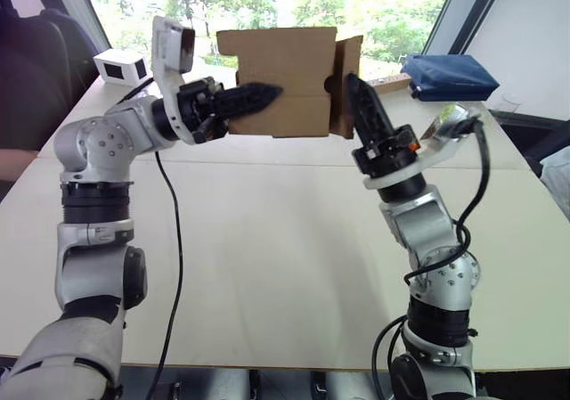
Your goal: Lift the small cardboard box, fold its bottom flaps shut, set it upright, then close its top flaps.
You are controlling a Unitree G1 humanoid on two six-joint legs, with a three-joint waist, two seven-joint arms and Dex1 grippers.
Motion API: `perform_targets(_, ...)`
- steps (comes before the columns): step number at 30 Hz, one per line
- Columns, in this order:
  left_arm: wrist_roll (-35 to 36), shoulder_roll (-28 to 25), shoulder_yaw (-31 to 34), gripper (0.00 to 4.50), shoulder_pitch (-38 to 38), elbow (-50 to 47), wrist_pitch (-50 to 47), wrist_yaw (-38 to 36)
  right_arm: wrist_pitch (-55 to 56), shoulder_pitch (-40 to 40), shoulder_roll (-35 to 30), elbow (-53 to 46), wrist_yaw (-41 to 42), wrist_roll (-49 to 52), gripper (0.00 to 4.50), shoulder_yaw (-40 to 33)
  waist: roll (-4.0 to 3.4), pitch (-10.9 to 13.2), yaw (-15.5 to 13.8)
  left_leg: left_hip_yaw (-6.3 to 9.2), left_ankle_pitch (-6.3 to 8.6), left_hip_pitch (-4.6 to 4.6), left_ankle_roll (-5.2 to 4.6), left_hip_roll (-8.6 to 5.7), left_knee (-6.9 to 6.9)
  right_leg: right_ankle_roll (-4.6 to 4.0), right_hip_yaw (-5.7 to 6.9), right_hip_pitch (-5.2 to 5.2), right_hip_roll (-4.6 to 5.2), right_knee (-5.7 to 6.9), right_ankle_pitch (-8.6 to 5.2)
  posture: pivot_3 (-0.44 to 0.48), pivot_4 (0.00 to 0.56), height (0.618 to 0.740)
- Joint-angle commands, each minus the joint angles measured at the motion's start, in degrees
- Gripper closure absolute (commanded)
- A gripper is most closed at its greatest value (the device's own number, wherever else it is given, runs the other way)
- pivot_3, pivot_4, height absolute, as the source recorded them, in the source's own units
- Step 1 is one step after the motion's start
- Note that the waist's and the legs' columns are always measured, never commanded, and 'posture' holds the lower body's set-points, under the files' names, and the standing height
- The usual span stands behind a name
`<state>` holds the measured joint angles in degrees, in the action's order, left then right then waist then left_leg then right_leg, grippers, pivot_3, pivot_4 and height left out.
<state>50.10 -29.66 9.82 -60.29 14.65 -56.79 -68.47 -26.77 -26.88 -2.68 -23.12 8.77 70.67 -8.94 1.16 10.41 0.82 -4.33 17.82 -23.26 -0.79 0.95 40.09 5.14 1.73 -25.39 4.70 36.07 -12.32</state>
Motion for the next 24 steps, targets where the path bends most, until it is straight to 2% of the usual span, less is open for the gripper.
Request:
perform_targets(1, 0.9, 0.0, 0.8, 4.5, -1.5, -1.1, 0.6, 0.0, 2.0, -2.0, 1.2, 0.1, 0.0, -2.8, 2.61, 0.9, 0.0, 0.0, 0.0, 0.0, 0.0, 0.0, 0.0, 0.0, 0.0, 0.0, 0.0, 0.0, 0.0, 0.0, 0.0, 0.0, 0.15, 0.74)
perform_targets(24, 0.7, 1.6, 1.5, 4.5, -1.2, -0.3, 2.1, 2.0, 3.7, -3.8, 7.8, -0.5, 0.7, -1.5, 2.61, 2.8, -0.01, 0.0, 0.1, 0.0, 0.0, 0.0, 0.01, 0.01, 0.0, 0.0, 0.0, -0.01, 0.0, 0.0, 0.0, 0.0, 0.15, 0.74)
